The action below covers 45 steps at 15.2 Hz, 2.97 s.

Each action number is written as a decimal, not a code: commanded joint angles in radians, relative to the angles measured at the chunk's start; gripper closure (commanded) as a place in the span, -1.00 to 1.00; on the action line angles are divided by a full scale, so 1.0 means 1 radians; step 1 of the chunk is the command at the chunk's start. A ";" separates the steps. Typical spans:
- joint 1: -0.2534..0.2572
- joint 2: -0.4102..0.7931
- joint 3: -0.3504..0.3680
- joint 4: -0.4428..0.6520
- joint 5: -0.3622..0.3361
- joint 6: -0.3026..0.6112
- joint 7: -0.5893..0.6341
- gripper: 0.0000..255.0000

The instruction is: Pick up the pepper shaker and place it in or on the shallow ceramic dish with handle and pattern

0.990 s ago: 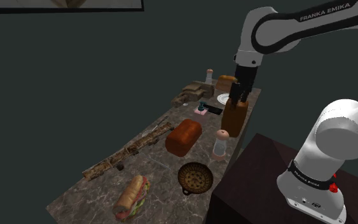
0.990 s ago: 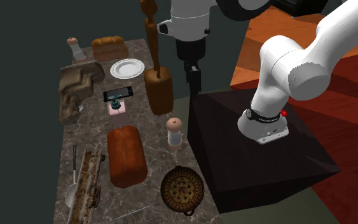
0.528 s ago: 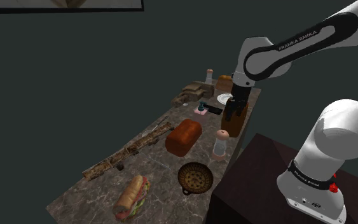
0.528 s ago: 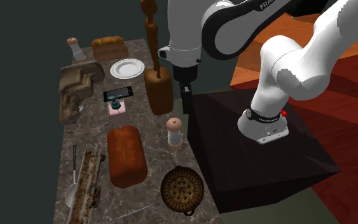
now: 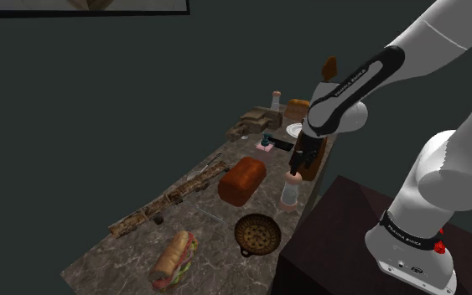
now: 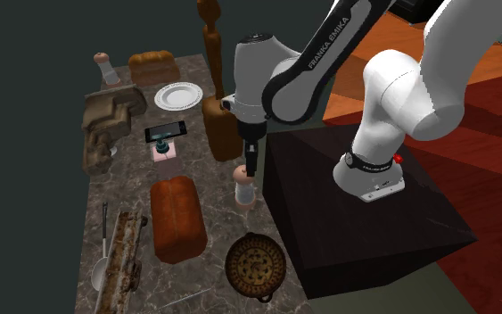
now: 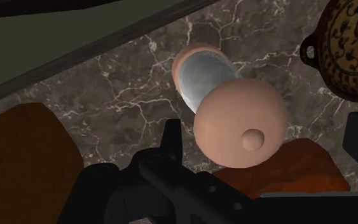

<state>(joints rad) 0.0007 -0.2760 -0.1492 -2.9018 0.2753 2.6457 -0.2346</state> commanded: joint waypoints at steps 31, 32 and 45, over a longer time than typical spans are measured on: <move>0.034 0.054 -0.008 0.002 0.042 0.059 -0.016 1.00; 0.025 0.035 -0.003 0.002 0.025 0.040 -0.002 1.00; -0.047 -0.182 0.040 0.042 -0.090 -0.211 0.105 1.00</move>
<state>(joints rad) -0.0442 -0.4389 -0.1139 -2.8606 0.1896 2.4540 -0.1383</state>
